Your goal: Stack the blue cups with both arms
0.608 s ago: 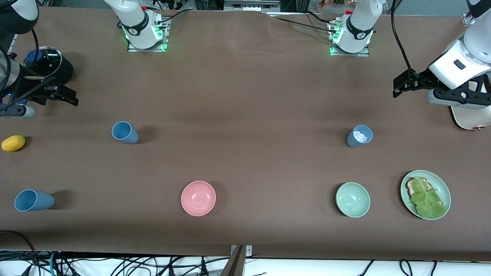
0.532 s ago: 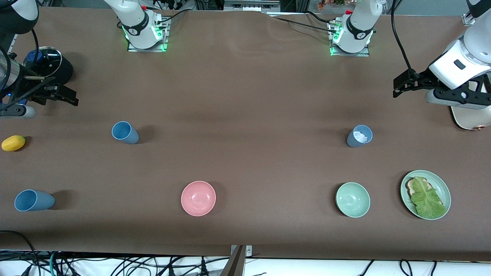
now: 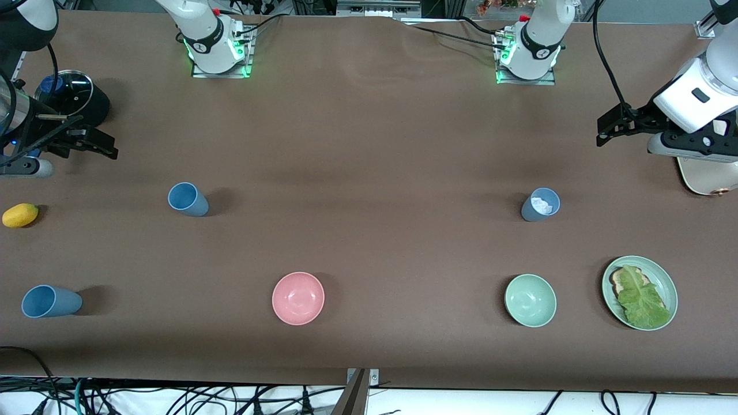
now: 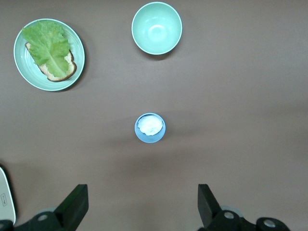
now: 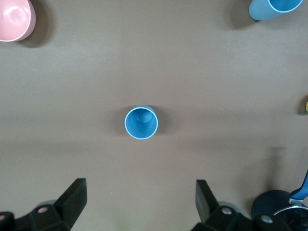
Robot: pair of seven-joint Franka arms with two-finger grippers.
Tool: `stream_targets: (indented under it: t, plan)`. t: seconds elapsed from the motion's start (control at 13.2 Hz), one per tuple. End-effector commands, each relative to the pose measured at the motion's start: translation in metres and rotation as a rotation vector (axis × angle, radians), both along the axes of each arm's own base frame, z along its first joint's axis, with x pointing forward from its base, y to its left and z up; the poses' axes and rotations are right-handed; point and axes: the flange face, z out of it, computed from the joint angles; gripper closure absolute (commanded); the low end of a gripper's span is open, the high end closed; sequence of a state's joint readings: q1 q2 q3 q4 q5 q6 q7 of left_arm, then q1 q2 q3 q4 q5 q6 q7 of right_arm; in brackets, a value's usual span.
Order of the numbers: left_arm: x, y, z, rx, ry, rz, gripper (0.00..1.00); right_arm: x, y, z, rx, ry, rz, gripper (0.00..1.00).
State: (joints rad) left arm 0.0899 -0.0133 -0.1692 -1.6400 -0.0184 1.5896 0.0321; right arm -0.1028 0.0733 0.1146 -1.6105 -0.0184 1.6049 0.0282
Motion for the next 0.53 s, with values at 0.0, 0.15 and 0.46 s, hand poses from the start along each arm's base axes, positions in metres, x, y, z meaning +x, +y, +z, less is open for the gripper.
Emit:
stream_targets:
  t: [0.0, 0.15, 0.46]
  plan:
    - [-0.007, 0.003, 0.006, 0.003, 0.006, -0.015, 0.00, -0.001, -0.001, 0.002, -0.002, -0.001, 0.006, 0.00]
    - [-0.006, 0.004, 0.004, 0.002, 0.010, -0.015, 0.00, -0.001, -0.001, 0.002, -0.002, -0.001, 0.006, 0.00]
    - [0.002, 0.004, -0.012, -0.001, 0.039, -0.016, 0.00, -0.001, -0.001, 0.002, -0.002, -0.001, 0.006, 0.00]
